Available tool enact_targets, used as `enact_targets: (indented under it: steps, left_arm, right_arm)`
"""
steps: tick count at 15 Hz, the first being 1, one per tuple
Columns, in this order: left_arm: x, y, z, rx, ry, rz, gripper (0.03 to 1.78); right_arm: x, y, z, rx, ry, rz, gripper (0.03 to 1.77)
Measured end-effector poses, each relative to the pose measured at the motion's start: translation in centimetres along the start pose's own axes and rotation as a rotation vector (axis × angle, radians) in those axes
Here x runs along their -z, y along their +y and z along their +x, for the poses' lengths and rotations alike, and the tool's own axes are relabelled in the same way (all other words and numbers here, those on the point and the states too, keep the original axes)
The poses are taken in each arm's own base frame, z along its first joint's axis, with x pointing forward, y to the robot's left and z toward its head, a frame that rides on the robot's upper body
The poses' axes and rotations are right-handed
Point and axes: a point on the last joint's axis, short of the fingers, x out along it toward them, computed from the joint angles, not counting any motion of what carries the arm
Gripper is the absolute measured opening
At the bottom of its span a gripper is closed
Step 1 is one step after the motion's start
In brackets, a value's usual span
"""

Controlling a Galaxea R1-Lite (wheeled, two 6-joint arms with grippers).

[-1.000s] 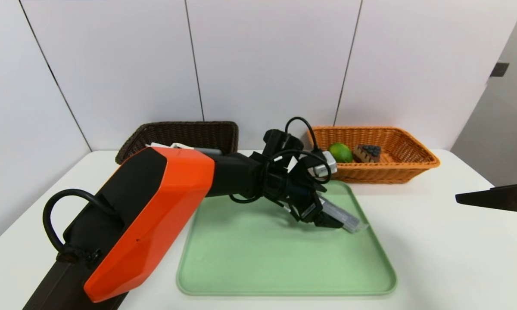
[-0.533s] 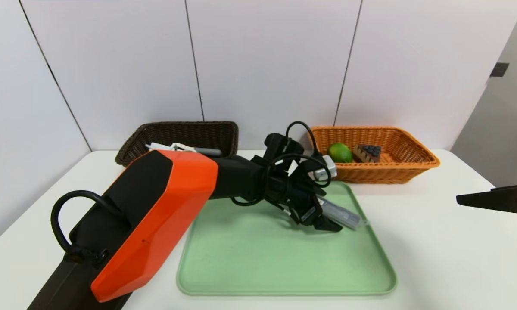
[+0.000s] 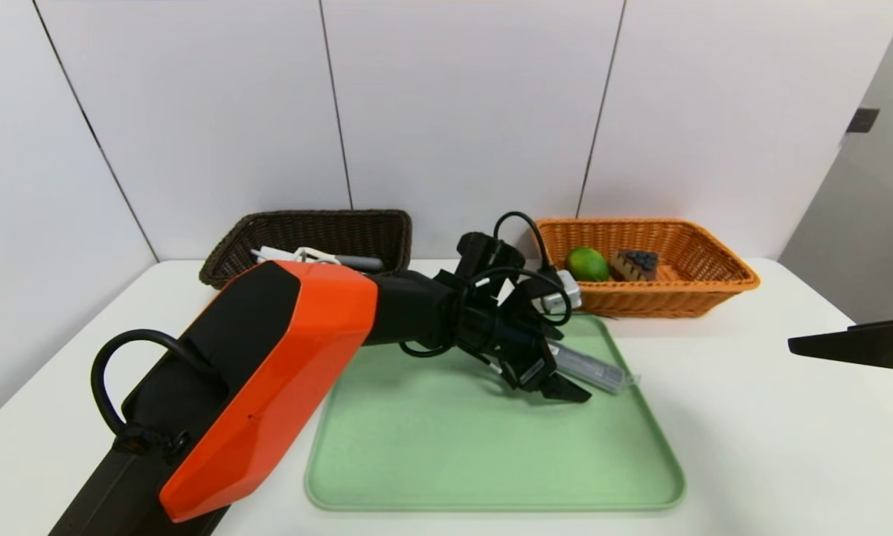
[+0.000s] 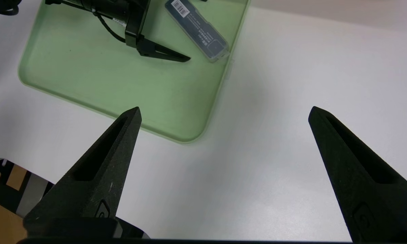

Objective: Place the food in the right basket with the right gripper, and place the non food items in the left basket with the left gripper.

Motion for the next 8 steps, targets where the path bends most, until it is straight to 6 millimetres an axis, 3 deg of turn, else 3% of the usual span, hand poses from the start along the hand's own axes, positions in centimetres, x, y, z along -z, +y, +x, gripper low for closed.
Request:
enact_targets:
  steps: [8]
  left_arm:
    - [-0.06, 0.01, -0.07, -0.004, 0.001, -0.001, 0.65]
  right_arm:
    - [-0.06, 0.01, -0.02, -0.001, -0.005, -0.002, 1.7]
